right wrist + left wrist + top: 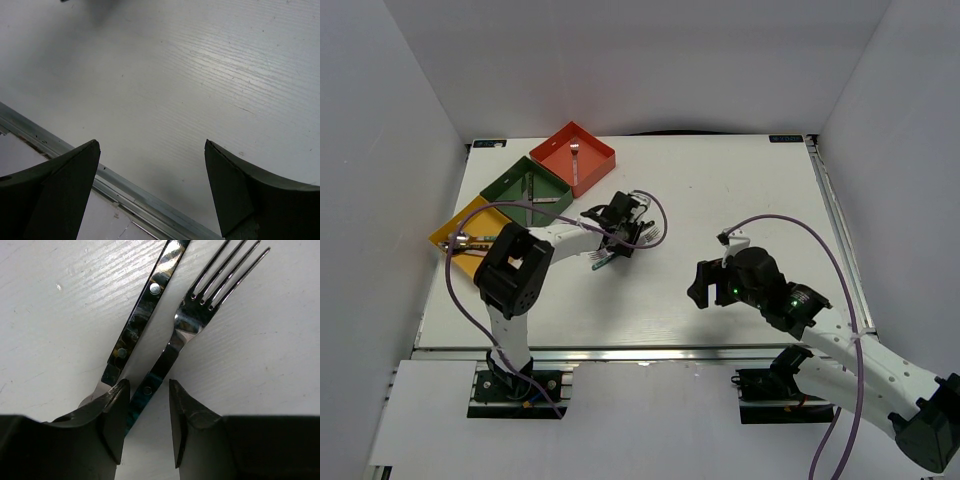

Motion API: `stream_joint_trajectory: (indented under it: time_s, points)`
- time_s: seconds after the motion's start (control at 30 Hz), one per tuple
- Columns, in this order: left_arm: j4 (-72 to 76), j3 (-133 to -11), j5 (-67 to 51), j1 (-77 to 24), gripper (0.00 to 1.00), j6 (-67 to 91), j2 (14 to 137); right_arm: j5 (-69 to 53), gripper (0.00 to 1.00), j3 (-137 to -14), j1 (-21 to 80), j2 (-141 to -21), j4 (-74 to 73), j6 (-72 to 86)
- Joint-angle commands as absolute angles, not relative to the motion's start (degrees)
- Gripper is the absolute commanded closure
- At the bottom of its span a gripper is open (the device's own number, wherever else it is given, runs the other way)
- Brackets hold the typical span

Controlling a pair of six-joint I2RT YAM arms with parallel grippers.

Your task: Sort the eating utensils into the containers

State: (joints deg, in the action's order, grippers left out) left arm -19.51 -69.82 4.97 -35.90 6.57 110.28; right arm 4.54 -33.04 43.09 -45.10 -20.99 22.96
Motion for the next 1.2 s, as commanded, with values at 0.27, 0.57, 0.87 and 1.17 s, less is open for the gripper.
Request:
stream_joint_trajectory:
  time_s: [0.27,0.57,0.87,1.17]
  points:
    - [-21.3,-62.4,1.3,-40.1,0.79,13.9,104.1,3.3,0.11,-33.0,42.8,-45.4,-17.9,23.6]
    - [-28.6,-66.8,8.4,-49.4,1.0,15.3,96.6,1.7,0.11,-34.4,42.7,-44.6,-17.4,24.4]
    - [-26.4,-79.0,20.2,-40.6,1.0,23.9,94.6,2.1,0.11,-36.4,42.7,-43.5,-17.5,24.4]
    - [-36.6,-115.1,27.6,-24.5,1.0,18.4,117.1,0.6,0.11,-35.2,42.8,-44.9,-16.7,24.9]
